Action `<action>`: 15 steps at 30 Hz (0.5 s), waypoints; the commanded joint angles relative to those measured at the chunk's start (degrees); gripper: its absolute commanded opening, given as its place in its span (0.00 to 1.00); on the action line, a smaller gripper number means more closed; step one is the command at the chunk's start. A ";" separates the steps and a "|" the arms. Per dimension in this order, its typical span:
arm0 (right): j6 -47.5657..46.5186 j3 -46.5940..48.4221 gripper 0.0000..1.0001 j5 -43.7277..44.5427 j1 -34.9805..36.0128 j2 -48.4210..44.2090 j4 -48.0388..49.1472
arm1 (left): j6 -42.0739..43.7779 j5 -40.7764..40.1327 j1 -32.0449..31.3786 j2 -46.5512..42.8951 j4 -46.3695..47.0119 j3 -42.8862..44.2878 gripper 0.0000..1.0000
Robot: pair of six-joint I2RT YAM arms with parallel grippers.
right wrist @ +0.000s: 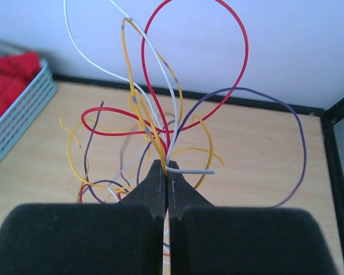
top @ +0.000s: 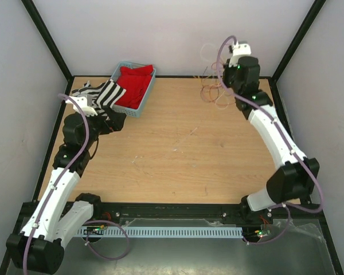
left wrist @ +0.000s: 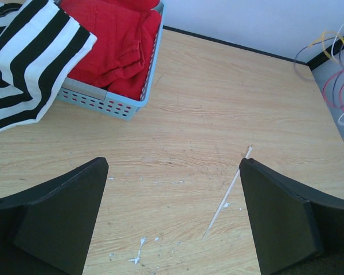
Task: Zip-tie the wires
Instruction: Pick up the cable at the center of the board, then place the cable at the center of the board.
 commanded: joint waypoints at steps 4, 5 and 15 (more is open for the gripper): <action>3.55 15.51 0.00 -2.56 -10.58 18.83 0.75 | 0.21 1.96 -0.01 1.96 0.32 1.74 0.99; 4.34 17.42 0.00 -3.12 -11.63 21.83 0.97 | 0.16 2.36 -0.02 2.35 0.34 1.98 0.99; 7.42 24.97 0.80 -3.82 -13.34 34.33 0.26 | 1.22 6.81 0.04 6.01 0.32 4.13 0.99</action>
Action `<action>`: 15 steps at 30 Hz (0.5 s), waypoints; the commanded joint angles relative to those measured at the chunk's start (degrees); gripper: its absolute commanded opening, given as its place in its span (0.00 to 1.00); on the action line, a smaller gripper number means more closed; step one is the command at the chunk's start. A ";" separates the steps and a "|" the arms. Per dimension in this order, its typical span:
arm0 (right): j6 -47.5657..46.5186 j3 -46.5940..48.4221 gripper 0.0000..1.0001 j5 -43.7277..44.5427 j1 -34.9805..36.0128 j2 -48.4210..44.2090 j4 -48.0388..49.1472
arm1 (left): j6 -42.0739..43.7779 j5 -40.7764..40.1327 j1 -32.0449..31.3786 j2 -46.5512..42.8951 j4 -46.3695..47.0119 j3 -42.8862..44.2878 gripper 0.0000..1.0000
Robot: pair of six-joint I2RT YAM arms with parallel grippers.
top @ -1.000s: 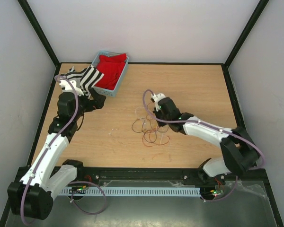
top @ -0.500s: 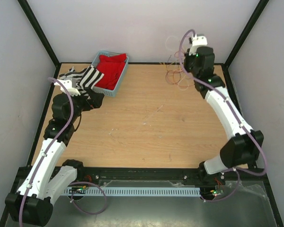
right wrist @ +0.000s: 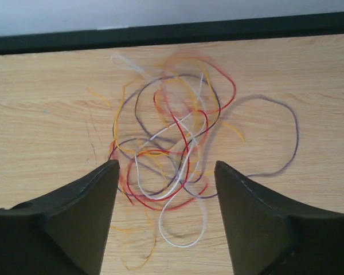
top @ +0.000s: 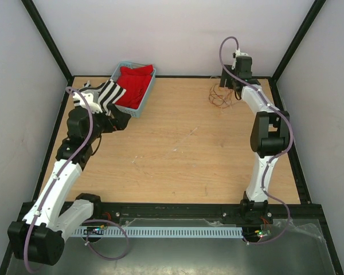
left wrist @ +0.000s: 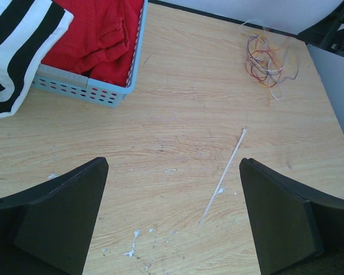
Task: Zip-tie the wires
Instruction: Place the cable at the center of the board.
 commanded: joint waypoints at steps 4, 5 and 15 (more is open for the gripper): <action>-0.95 0.62 0.91 0.71 0.56 -7.40 0.08 | -1.80 3.03 0.01 1.70 0.93 3.53 0.99; -1.58 -0.56 0.91 1.14 0.48 -8.89 0.07 | -2.39 3.66 -0.03 2.09 0.98 3.96 0.99; -1.92 -14.21 0.76 -8.76 0.97 -12.54 -0.07 | -5.25 10.56 -0.01 5.58 1.08 6.12 0.99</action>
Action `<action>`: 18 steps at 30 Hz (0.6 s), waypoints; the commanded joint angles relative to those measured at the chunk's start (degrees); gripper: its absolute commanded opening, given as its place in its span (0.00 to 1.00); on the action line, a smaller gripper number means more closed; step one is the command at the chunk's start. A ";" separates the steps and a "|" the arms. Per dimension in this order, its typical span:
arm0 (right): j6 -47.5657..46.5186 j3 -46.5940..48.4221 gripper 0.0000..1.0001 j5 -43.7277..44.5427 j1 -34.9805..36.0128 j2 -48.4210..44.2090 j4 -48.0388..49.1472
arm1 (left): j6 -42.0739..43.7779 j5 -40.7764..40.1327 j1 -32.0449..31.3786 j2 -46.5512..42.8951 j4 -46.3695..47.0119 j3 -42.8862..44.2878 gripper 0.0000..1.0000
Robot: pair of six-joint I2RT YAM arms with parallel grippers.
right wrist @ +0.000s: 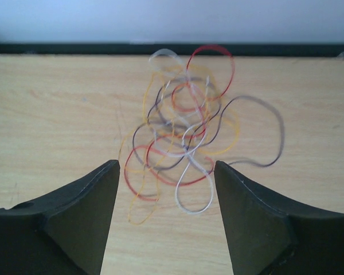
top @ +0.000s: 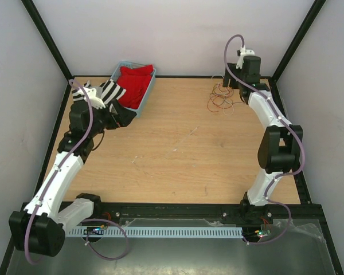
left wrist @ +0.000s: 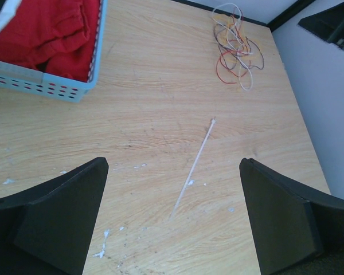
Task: Zip-tie the wires
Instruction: Place the cable at the center of the board, then untie the cable at the center of the board.
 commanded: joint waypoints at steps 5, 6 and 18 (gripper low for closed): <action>0.28 -6.25 0.75 -6.13 4.63 5.79 -0.96 | -1.10 5.12 -0.12 1.80 0.97 2.30 0.99; 0.38 -6.27 0.74 -5.82 5.28 6.70 -0.94 | -0.98 5.19 -0.09 1.82 1.01 2.22 0.99; 1.31 -6.99 0.65 -2.13 6.64 13.10 -1.07 | -0.53 4.57 -0.05 1.74 0.99 1.89 0.99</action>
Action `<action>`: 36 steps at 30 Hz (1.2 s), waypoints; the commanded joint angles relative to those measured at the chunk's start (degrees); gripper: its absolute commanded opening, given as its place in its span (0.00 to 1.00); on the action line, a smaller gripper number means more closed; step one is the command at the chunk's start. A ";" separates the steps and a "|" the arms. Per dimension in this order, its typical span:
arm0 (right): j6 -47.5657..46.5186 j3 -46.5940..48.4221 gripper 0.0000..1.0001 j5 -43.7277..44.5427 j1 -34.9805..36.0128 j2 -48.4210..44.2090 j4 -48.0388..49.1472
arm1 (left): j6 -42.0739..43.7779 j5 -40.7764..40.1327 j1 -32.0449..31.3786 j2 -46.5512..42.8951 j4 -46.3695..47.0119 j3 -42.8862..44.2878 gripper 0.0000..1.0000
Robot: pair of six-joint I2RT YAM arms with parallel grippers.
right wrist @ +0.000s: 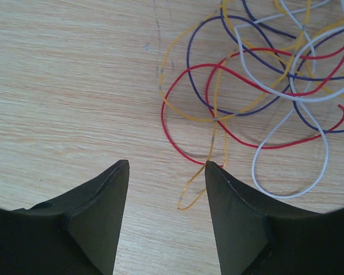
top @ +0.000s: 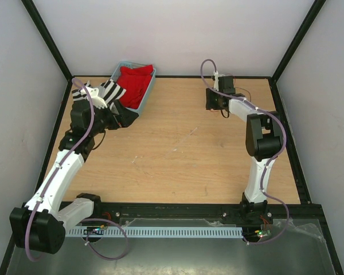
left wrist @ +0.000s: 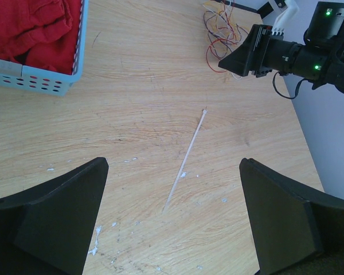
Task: Zip-tie the wires
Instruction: Untie the cable at the center of the board.
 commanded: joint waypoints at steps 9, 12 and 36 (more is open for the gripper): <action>-0.69 -2.69 0.57 4.65 0.10 -0.13 -0.16 | -0.44 0.84 -0.06 0.55 0.98 1.60 0.99; -0.83 -2.36 0.34 3.78 0.13 -0.20 -0.39 | -0.47 0.83 -0.05 0.93 1.02 1.75 0.99; -5.47 14.29 0.00 2.75 0.22 -18.91 -8.14 | -0.54 13.39 -19.25 36.34 9.96 17.02 0.99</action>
